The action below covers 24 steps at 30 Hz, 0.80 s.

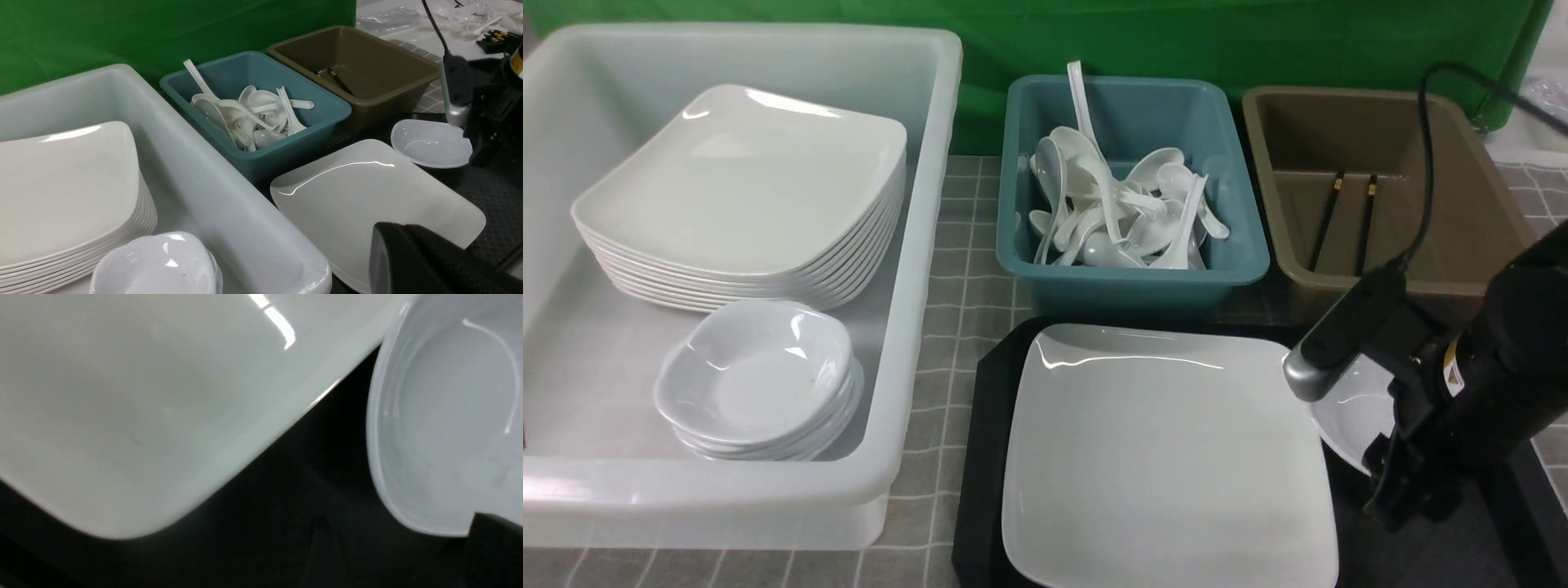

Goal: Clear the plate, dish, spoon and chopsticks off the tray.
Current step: Use the right arm to grab a small plate from the dinner plate

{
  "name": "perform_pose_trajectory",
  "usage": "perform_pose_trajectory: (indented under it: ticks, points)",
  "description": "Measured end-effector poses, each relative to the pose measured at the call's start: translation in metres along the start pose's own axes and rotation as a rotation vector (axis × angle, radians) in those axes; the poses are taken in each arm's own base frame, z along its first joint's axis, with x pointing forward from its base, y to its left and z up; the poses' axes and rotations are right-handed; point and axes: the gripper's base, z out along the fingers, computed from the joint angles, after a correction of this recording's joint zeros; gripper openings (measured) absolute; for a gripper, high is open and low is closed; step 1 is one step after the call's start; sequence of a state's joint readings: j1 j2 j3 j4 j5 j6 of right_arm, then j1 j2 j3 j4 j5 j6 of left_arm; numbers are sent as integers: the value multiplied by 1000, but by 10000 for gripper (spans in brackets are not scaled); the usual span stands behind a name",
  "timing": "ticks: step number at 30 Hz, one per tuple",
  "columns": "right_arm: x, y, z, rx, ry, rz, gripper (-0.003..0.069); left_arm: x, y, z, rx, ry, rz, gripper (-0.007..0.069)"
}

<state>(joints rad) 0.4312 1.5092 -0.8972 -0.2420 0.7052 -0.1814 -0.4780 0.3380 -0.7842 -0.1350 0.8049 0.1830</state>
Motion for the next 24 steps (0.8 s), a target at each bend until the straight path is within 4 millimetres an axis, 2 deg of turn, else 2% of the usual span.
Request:
perform_pose_trajectory:
  ticks: [9, 13, 20, 24]
  points:
    - [-4, -19, 46, 10, -4, -16, 467, 0, 0, 0, 5, -1, -4, 10]
    - [-3, -22, 63, 1, 29, -34, 400, 0, -2, 0, 19, -3, -17, 10]
    - [-6, -24, 62, 23, 1, -65, 237, 0, -2, 0, 27, -3, -25, 10]
    - [-5, -17, 40, 35, 2, -80, 171, 1, -3, 0, 29, 8, -2, 10]
